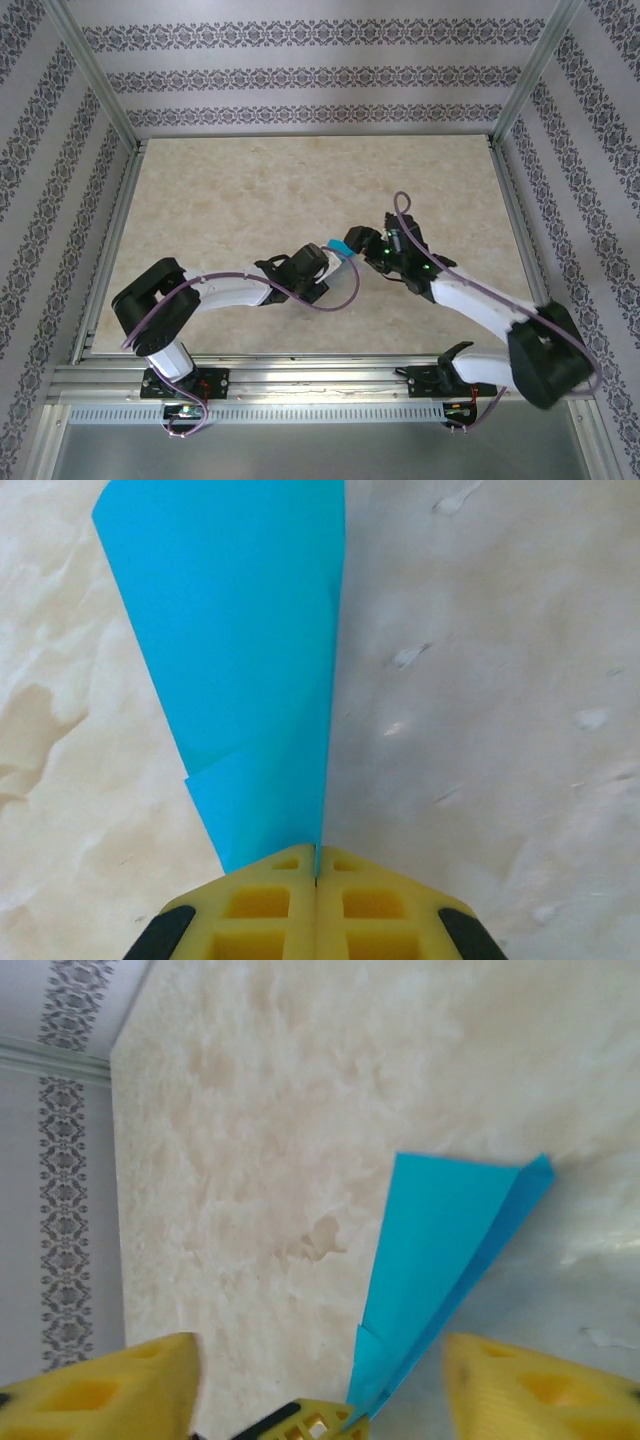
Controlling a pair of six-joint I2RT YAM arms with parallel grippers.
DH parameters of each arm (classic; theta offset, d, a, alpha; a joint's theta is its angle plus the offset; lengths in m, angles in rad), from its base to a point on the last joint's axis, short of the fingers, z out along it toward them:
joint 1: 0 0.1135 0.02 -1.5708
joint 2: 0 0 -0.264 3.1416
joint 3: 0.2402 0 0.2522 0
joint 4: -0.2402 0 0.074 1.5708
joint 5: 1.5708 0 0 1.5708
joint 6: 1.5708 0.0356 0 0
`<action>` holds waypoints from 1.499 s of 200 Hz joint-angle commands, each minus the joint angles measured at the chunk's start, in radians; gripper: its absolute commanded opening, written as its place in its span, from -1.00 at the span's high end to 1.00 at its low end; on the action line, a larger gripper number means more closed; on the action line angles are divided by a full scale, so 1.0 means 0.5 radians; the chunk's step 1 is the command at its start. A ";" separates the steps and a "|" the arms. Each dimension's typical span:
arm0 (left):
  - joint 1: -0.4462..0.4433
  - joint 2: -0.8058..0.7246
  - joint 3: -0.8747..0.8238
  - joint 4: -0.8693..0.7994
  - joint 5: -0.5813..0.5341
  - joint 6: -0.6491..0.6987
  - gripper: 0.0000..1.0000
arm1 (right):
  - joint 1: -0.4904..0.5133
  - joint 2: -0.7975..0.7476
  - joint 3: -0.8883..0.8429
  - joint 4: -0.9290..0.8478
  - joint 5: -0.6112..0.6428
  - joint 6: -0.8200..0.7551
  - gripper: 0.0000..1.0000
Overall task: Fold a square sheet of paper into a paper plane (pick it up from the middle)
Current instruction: Fold the wing for the fifth time at the center of the table.
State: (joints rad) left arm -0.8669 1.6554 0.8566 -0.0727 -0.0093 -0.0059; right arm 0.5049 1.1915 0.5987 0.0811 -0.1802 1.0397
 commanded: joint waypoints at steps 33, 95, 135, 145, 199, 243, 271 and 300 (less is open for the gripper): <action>0.223 -0.051 -0.111 0.262 0.789 -0.328 1.00 | -0.141 -0.827 -0.463 -0.147 0.363 -0.253 -0.97; 0.341 0.116 -0.114 0.433 1.178 -0.574 1.00 | -0.182 -0.927 -0.624 -0.146 -0.120 -0.360 -0.59; 0.396 0.204 -0.123 0.568 1.349 -0.711 1.00 | -0.090 -0.455 -0.465 -0.049 -0.377 -0.417 -0.05; 0.404 0.227 -0.118 0.582 1.377 -0.731 1.00 | -0.043 -0.349 -0.416 -0.026 -0.388 -0.425 0.03; 0.437 0.345 -0.087 0.647 1.494 -0.835 1.00 | 0.103 0.058 -0.260 0.087 -0.293 -0.352 0.30; 0.483 0.400 -0.134 0.883 1.597 -1.031 1.00 | 0.109 0.267 -0.196 0.214 -0.336 -0.309 0.48; 0.507 0.439 -0.158 1.044 1.673 -1.182 1.00 | 0.104 0.344 -0.170 0.224 -0.297 -0.294 0.51; 0.506 0.505 -0.168 1.162 1.727 -1.304 1.00 | 0.086 0.403 -0.154 0.269 -0.296 -0.275 0.54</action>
State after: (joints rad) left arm -0.6231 1.8698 0.7883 0.4061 0.8021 -0.5762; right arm 0.5480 1.3697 0.4961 0.1719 -0.3382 0.8875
